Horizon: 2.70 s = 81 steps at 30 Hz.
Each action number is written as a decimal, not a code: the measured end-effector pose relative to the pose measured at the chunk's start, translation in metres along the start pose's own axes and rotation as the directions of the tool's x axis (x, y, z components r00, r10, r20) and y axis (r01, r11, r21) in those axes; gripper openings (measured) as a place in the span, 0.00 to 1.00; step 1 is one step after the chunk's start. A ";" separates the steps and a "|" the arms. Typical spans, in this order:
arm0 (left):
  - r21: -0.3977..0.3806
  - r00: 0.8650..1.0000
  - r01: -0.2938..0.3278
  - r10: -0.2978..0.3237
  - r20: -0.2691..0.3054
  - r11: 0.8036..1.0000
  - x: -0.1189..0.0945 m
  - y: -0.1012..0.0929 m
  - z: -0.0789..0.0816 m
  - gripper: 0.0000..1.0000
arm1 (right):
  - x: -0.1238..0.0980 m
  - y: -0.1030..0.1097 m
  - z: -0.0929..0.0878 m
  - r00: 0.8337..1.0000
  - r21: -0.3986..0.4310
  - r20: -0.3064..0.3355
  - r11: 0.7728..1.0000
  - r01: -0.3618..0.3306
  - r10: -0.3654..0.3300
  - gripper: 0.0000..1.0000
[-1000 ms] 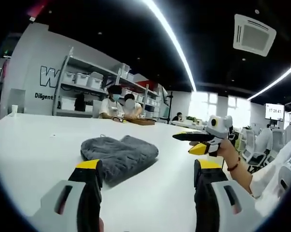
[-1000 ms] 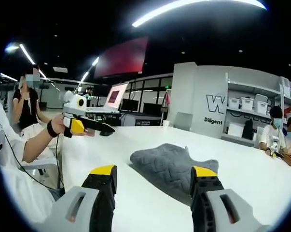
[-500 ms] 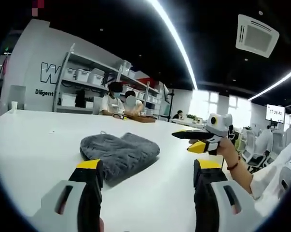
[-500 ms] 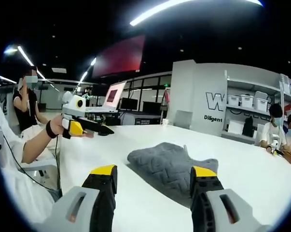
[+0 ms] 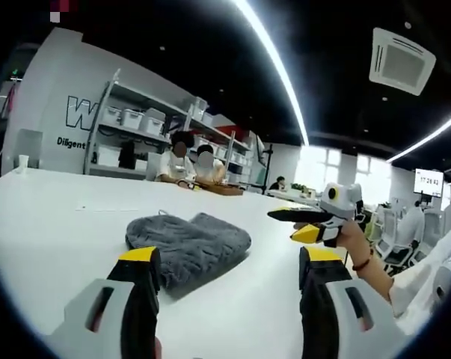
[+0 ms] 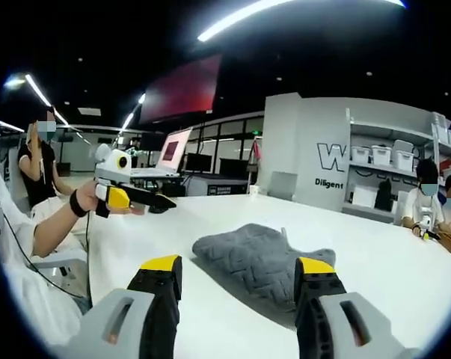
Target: Open the folded towel by lifting each exposed corner and separating the folded layers until the towel lies flat within the target outline without major curled edges
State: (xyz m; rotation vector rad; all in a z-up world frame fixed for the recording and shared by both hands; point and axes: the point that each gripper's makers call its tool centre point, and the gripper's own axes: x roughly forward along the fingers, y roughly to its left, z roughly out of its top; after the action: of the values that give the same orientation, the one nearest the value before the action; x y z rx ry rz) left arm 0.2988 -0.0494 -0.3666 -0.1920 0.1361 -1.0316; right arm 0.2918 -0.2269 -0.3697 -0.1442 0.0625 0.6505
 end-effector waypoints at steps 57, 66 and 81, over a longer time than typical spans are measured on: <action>-0.029 0.998 -0.002 0.000 -0.066 1.000 0.043 0.020 -0.012 0.71 | 0.019 -0.030 -0.013 0.997 0.011 -0.068 1.000 0.023 -0.023 0.58; -0.003 0.998 -0.015 0.015 -0.064 1.000 0.046 0.022 -0.013 0.73 | 0.018 -0.032 -0.013 0.997 0.009 -0.066 1.000 0.029 -0.028 0.58; 0.000 0.998 -0.024 0.024 -0.061 1.000 0.048 0.030 -0.013 0.74 | 0.027 -0.035 -0.013 0.997 0.008 -0.072 0.999 0.041 -0.040 0.58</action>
State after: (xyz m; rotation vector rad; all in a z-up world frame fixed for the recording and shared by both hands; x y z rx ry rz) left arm 0.3452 -0.0769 -0.3865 -0.1592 0.1942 -1.0137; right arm 0.3341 -0.2403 -0.3815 -0.1593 0.1315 0.6048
